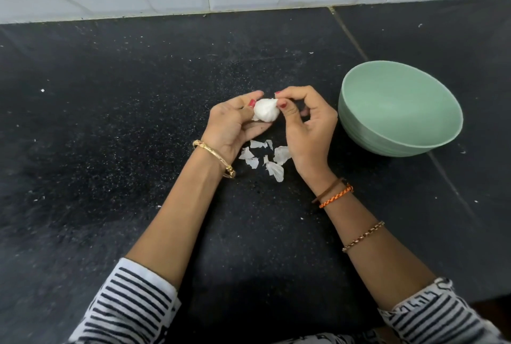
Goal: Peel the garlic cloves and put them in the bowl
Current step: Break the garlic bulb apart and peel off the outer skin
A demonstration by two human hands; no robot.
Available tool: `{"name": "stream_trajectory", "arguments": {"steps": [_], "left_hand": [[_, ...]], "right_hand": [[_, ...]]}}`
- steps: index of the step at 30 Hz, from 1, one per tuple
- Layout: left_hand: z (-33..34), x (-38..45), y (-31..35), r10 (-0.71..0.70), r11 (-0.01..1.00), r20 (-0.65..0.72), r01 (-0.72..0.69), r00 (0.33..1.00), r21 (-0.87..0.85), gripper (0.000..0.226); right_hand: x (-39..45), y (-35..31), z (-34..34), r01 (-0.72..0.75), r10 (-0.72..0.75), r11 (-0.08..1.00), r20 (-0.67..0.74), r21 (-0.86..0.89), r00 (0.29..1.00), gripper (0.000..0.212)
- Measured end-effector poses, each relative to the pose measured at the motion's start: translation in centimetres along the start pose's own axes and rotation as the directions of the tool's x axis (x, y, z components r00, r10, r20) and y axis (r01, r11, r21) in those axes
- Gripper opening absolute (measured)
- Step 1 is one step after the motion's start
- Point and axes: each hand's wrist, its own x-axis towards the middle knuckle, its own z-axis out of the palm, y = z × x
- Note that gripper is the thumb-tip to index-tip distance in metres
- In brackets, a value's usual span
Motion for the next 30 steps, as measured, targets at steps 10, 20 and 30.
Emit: {"name": "stream_trajectory", "arguments": {"steps": [10,20,30], "left_hand": [[-0.5,0.0,0.2,0.035,0.987,0.211,-0.067,0.977,0.146,0.019],[0.2,0.3,-0.5,0.120,0.976,0.206,-0.153,0.971,0.155,0.023],[1.0,0.2,-1.5,0.318,0.881,0.090,-0.329,0.944,0.341,0.028]], "right_hand": [[0.1,0.0,-0.1,-0.231,0.233,0.957,0.012,0.175,0.973,0.022],[-0.4,-0.3,0.1,-0.204,0.212,0.964,-0.033,0.171,0.977,0.011],[-0.6,-0.4,0.5,-0.201,0.202,0.978,-0.009,0.055,0.979,0.008]]}}
